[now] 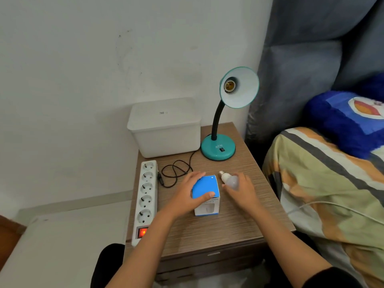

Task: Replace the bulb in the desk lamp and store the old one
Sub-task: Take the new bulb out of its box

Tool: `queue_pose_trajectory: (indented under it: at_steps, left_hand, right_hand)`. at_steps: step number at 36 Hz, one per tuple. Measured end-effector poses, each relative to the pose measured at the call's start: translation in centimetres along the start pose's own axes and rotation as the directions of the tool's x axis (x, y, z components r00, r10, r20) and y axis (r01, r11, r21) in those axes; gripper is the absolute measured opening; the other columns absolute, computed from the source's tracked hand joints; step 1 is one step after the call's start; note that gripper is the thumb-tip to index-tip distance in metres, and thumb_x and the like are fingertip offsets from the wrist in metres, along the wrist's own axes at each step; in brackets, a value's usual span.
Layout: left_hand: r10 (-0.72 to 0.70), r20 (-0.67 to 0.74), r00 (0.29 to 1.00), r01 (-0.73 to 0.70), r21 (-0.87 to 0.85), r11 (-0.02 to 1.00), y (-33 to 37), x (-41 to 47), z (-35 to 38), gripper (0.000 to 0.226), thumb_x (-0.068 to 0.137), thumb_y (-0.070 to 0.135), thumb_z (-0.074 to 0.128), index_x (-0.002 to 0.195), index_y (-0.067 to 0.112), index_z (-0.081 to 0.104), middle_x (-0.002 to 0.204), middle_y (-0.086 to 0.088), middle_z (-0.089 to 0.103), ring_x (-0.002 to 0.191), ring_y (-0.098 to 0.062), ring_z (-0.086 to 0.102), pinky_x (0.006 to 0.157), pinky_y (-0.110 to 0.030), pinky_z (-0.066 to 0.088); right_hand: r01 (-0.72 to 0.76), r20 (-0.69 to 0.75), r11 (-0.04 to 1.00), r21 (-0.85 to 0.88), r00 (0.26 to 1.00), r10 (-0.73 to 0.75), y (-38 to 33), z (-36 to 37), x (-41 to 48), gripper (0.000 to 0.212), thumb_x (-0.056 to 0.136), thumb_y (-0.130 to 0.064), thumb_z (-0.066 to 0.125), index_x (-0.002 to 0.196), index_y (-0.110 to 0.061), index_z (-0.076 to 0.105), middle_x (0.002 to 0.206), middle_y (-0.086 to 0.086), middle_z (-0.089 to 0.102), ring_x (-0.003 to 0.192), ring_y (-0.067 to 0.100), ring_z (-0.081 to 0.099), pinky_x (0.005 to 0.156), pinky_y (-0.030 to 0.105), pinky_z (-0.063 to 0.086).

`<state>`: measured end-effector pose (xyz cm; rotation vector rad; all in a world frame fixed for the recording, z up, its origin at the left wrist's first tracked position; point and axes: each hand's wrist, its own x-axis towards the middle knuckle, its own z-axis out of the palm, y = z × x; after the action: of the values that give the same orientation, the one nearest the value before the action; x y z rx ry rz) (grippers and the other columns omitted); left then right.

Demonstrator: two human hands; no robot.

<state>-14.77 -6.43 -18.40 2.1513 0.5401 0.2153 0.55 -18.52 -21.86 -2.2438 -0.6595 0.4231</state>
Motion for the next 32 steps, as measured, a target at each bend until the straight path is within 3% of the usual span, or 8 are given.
queue_pose_trajectory:
  at_steps: [5, 9, 12, 17, 21, 25, 32]
  left_hand:
    - [-0.009, 0.012, 1.0, 0.01, -0.018, 1.0, -0.8, -0.5, 0.0, 0.087, 0.07, 0.047, 0.076, 0.141, 0.035, 0.027, 0.143, 0.012, 0.025, 0.127, -0.003, 0.027, 0.105, -0.027, 0.03]
    - [-0.003, -0.024, 1.0, 0.002, -0.059, 0.998, -1.7, -0.7, 0.6, 0.085, 0.064, 0.049, 0.078, 0.13, 0.055, 0.024, 0.139, 0.013, 0.027, 0.128, -0.004, 0.03, 0.107, -0.033, 0.035]
    - [-0.013, -0.048, 0.999, 0.008, -0.092, 0.996, -2.1, -0.8, 1.0, 0.087, 0.064, 0.046, 0.079, 0.13, 0.056, 0.024, 0.137, 0.011, 0.03, 0.128, -0.007, 0.034, 0.106, -0.033, 0.039]
    - [-0.003, -0.055, 0.998, -0.003, -0.116, 0.993, -2.4, -1.0, 1.1, 0.09, 0.067, 0.039, 0.08, 0.14, 0.041, 0.026, 0.142, 0.01, 0.028, 0.127, -0.005, 0.035, 0.093, -0.012, 0.035]
    - [-0.001, -0.03, 1.0, -0.002, -0.125, 0.992, -2.5, -1.1, 0.8, 0.091, 0.068, 0.039, 0.08, 0.14, 0.043, 0.026, 0.143, 0.012, 0.028, 0.129, -0.006, 0.034, 0.104, -0.028, 0.04]
    - [0.016, 0.007, 1.0, -0.015, -0.11, 0.994, -2.0, -1.1, 0.4, 0.086, 0.069, 0.036, 0.079, 0.134, 0.05, 0.024, 0.136, 0.016, 0.03, 0.127, -0.004, 0.035, 0.104, -0.025, 0.037]
    - [0.031, 0.047, 0.998, -0.028, -0.074, 0.997, -1.7, -0.8, 0.0, 0.09, 0.072, 0.032, 0.078, 0.143, 0.035, 0.023, 0.14, 0.009, 0.03, 0.128, -0.006, 0.034, 0.109, -0.029, 0.034]
  right_hand:
    - [0.155, -0.125, 0.986, 0.07, 0.982, -0.145, -0.7, -1.5, -0.7, 0.059, 0.083, -0.028, 0.067, 0.134, -0.009, 0.042, 0.135, 0.01, 0.041, 0.125, 0.022, 0.041, 0.1, 0.027, 0.033]
    - [0.311, -0.176, 0.938, 0.151, 0.942, -0.284, -2.2, -2.5, -1.8, 0.05, 0.084, -0.025, 0.067, 0.128, -0.011, 0.049, 0.125, 0.003, 0.05, 0.115, 0.013, 0.049, 0.097, 0.023, 0.039]
    - [0.416, -0.022, 0.898, 0.143, 0.908, -0.418, -3.4, -2.8, -2.6, 0.039, 0.083, -0.02, 0.067, 0.12, -0.015, 0.056, 0.116, -0.005, 0.055, 0.109, 0.007, 0.052, 0.097, 0.023, 0.044]
    - [0.553, 0.236, 0.833, 0.0, 0.81, -0.537, -3.9, -2.5, -2.9, 0.038, 0.083, -0.028, 0.068, 0.119, -0.02, 0.059, 0.124, -0.008, 0.053, 0.114, 0.001, 0.046, 0.097, 0.019, 0.037]
    - [0.58, 0.299, 0.811, -0.083, 0.79, -0.535, -4.3, -3.0, -2.6, 0.041, 0.084, -0.034, 0.065, 0.122, -0.021, 0.059, 0.131, -0.008, 0.052, 0.119, 0.003, 0.044, 0.101, 0.022, 0.037]
    - [0.648, 0.424, 0.739, -0.185, 0.731, -0.535, -5.5, -4.1, -2.0, 0.043, 0.084, -0.035, 0.065, 0.124, -0.021, 0.059, 0.133, -0.008, 0.052, 0.124, 0.008, 0.046, 0.099, 0.022, 0.037]
    - [0.695, 0.53, 0.668, -0.266, 0.684, -0.501, -7.5, -4.5, -1.2, 0.05, 0.081, -0.031, 0.068, 0.127, -0.015, 0.058, 0.136, -0.004, 0.052, 0.126, 0.012, 0.044, 0.103, 0.029, 0.04]
